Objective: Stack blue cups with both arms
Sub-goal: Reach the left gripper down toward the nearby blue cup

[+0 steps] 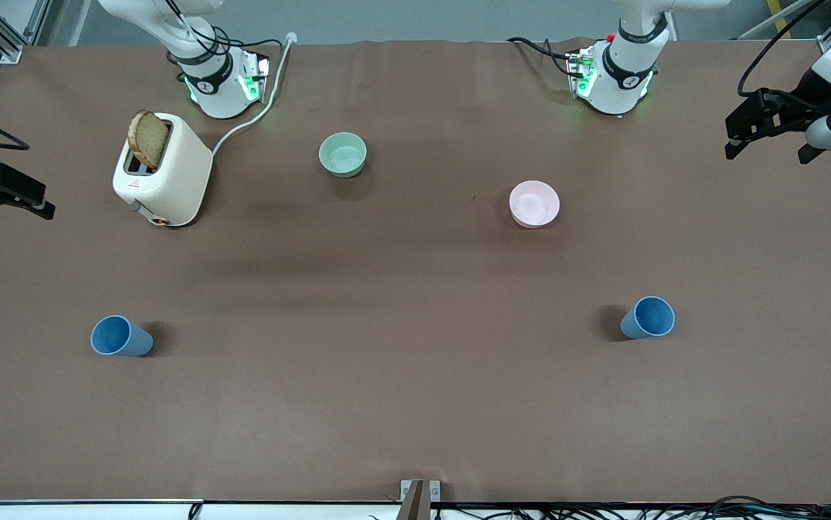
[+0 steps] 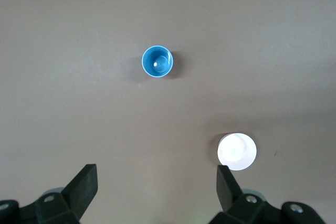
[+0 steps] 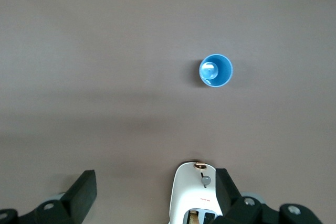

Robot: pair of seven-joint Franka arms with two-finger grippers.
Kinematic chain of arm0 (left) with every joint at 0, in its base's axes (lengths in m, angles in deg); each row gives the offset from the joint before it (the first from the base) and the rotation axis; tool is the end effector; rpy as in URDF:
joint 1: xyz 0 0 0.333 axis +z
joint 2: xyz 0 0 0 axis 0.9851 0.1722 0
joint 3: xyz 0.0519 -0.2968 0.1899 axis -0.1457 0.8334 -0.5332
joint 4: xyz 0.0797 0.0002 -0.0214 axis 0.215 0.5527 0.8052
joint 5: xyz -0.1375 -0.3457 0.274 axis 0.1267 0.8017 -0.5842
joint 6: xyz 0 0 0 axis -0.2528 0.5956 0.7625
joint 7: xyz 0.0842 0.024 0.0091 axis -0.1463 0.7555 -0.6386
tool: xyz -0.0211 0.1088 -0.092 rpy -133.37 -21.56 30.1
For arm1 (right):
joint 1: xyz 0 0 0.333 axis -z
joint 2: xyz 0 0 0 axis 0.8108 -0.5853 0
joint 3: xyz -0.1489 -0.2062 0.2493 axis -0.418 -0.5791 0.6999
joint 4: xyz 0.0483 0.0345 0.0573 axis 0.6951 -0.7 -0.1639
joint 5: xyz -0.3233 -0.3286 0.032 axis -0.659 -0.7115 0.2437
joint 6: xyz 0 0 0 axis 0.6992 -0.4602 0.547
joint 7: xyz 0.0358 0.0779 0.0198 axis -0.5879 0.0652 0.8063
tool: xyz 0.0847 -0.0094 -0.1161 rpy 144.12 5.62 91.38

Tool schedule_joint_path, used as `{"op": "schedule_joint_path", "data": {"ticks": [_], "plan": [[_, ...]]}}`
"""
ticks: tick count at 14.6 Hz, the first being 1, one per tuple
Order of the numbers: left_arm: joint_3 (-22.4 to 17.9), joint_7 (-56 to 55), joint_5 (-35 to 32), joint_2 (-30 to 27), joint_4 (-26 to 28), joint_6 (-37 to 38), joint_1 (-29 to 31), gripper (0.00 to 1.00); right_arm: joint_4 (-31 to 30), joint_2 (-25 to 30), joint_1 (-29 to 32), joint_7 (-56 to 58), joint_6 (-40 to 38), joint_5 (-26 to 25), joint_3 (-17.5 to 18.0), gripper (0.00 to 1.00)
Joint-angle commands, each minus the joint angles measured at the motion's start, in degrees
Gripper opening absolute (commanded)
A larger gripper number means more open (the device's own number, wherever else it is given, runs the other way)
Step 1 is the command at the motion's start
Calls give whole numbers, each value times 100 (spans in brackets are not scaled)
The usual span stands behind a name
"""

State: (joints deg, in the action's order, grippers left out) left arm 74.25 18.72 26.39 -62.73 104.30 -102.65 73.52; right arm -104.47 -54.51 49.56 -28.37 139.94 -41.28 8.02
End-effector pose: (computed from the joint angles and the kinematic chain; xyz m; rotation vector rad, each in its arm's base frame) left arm 0.5825 -0.0878 0.6908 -3.1217 0.1788 -0.0872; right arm 0.6646 0.0056 0.6693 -3.1063 -0.0896 -0.0014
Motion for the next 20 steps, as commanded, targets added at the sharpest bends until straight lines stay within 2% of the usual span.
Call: {"op": "schedule_joint_path", "data": {"ticks": [1,3,6,8,12,14,16,20], "plan": [[-10,72,45,-84,32,38,14,100,-77,311,-232,-97,-159,12,-10,100],[-28,73,-16,11,-64,47,50,100,-69,322,-207,-106,-151,3,-37,100],[-98,282,-147,581,-249,-66,67,100,-95,295,-93,-272,50,-76,-46,100],[-116,406,-280,951,13,-749,172,100,-112,295,-48,-281,288,-67,-46,100],[-107,398,-280,1311,1417,-2944,471,100,-323,295,-48,-273,367,-172,-37,100],[-107,406,-280,1750,1771,-3843,524,100,-332,295,39,-255,429,-182,-46,100],[-81,407,-228,2224,1807,-4153,664,100,-323,190,258,-211,595,-182,-46,100],[-63,380,-201,2788,1922,-4541,665,100,-367,-555,864,-54,1183,-94,-46,100]]}}
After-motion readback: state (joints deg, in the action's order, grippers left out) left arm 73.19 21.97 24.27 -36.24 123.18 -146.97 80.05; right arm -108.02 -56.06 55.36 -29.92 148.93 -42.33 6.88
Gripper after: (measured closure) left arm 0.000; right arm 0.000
